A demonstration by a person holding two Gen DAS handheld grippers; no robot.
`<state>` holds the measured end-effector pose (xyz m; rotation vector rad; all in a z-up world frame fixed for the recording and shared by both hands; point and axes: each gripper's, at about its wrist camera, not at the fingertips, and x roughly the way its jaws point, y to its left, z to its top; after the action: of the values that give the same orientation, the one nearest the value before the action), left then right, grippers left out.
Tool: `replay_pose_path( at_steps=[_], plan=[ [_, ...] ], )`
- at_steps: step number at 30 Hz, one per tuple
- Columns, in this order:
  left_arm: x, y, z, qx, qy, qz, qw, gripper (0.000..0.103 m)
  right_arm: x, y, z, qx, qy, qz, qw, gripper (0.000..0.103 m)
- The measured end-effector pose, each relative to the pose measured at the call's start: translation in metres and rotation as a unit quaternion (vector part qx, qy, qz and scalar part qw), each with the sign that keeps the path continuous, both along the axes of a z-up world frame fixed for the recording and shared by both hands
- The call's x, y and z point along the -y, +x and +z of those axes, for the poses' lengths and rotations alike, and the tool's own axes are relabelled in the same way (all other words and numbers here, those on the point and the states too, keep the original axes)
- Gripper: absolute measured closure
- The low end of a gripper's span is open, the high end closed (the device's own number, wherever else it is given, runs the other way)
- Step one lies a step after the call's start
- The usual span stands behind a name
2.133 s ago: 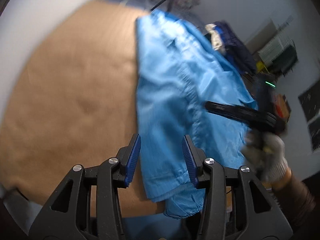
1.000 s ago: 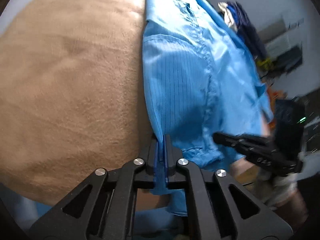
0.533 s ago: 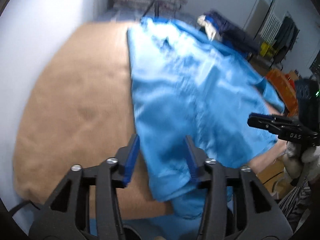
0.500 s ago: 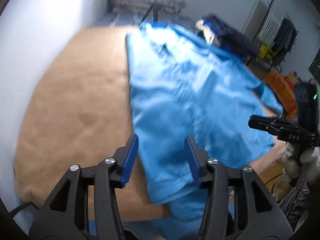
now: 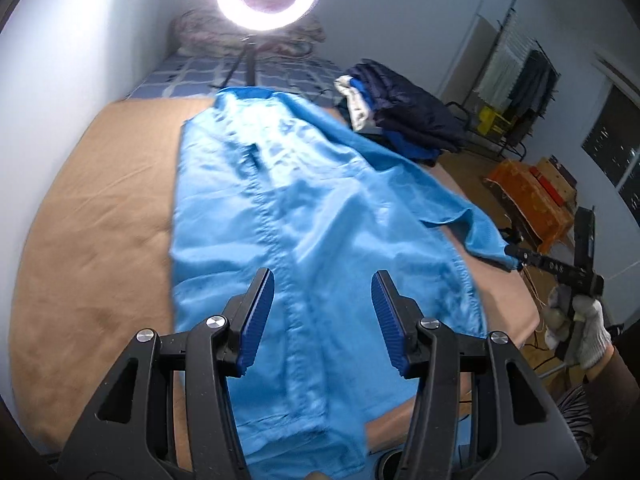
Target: Fold large clothes
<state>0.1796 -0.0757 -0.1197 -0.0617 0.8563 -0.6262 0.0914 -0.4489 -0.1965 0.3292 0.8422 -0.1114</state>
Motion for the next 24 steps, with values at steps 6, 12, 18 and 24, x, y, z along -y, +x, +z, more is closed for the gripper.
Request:
replay_pose_path(
  at_steps=[6, 12, 18, 24],
  plan=[
    [0.039, -0.002, -0.001, -0.002, 0.007, -0.034, 0.9994, 0.051, 0.102, -0.026, -0.012, 0.006, 0.040, -0.125, 0.991, 0.035],
    [0.057, -0.004, -0.009, -0.007, 0.022, -0.051, 0.9984, 0.051, 0.184, -0.052, -0.038, 0.020, 0.146, -0.231, 0.962, 0.035],
    [0.062, -0.003, -0.017, -0.015, 0.032, -0.058, 0.9977, 0.051, 0.210, -0.045, -0.067, 0.005, 0.177, -0.265, 0.948, 0.036],
    [0.059, 0.000, -0.022, -0.016, 0.041, -0.052, 0.9977, 0.051, 0.201, -0.020, -0.073, -0.015, 0.161, -0.230, 0.960, 0.100]
  ],
)
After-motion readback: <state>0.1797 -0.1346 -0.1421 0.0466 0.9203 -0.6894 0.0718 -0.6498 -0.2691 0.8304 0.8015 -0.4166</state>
